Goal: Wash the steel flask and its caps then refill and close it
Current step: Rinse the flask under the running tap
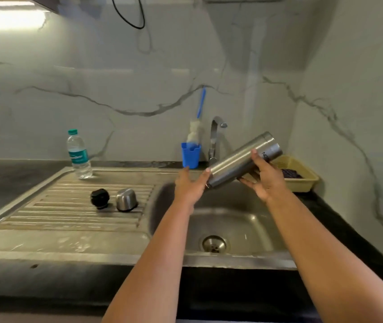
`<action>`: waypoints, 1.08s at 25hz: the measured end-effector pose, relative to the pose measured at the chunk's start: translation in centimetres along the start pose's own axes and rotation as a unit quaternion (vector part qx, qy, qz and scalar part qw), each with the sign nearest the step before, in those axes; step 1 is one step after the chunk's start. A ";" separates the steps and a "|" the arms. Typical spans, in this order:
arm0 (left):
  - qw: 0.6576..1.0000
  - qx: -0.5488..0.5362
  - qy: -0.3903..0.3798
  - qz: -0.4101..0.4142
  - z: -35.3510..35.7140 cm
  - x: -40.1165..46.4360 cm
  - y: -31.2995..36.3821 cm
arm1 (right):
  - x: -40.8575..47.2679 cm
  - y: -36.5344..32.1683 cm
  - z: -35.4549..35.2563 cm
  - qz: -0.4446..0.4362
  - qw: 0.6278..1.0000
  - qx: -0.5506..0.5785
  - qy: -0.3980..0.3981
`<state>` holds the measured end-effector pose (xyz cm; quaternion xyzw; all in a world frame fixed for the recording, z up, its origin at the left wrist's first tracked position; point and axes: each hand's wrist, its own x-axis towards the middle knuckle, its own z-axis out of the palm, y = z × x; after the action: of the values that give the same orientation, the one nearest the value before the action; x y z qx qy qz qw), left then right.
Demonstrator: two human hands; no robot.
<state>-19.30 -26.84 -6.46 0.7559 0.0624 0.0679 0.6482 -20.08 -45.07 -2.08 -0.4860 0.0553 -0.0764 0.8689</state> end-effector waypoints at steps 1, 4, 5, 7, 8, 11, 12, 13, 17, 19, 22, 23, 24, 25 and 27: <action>0.994 -0.073 -0.044 -0.064 0.4 0.7 -0.9 | 0.6 0.2 -1.1 0.025 0.999 0.032 0.004; 0.922 -0.336 -0.110 -0.159 0.8 2.2 -2.3 | 2.2 1.4 -2.7 0.067 0.993 0.100 0.012; 0.905 -0.379 -0.099 -0.165 0.9 2.7 -2.5 | 2.8 1.8 -2.8 0.079 0.991 0.104 0.013; 0.900 -0.401 -0.066 -0.154 0.8 3.6 -2.8 | 4.1 2.1 -2.9 0.120 0.992 0.038 0.003; 0.903 -0.400 -0.048 -0.148 0.6 4.2 -2.8 | 4.7 1.9 -2.8 0.155 0.987 -0.039 -0.011; 0.922 -0.357 0.021 -0.147 -0.9 6.6 -3.8 | 7.0 0.6 -3.0 0.200 0.915 -0.343 -0.069; 0.929 -0.335 0.041 -0.151 -1.5 7.4 -4.4 | 8.0 0.3 -3.0 0.155 0.895 -0.413 -0.071; 0.934 -0.318 0.055 -0.156 -1.9 8.2 -5.0 | 9.0 -0.1 -2.9 0.084 0.886 -0.453 -0.061; 0.934 -0.304 0.075 -0.174 -2.2 10.3 -7.3 | 15.7 0.5 -0.6 -0.089 0.840 -0.533 -0.053; 0.930 -0.314 0.071 -0.176 -2.1 11.2 -8.0 | 19.2 2.0 0.8 -0.095 0.770 -0.622 -0.105; 0.924 -0.334 0.062 -0.176 -2.0 12.0 -8.7 | 22.6 4.1 2.4 -0.096 0.741 -0.650 -0.137; 0.925 -0.332 0.062 -0.172 -1.9 12.2 -8.9 | 23.2 4.5 2.9 -0.087 0.758 -0.631 -0.140; 0.928 -0.328 0.060 -0.168 -1.7 12.4 -9.1 | 23.9 4.8 3.3 -0.070 0.780 -0.606 -0.141; 0.931 -0.322 0.059 -0.164 -1.4 12.4 -9.2 | 24.4 5.0 3.7 -0.053 0.797 -0.583 -0.148; 0.934 -0.315 0.060 -0.158 -1.2 12.5 -9.2 | 25.2 5.6 4.0 -0.047 0.806 -0.569 -0.153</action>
<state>-7.24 -22.02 -15.13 0.4882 0.1954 0.0254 0.8502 5.81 -43.52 -5.36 -0.9009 -0.0681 0.0035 0.4287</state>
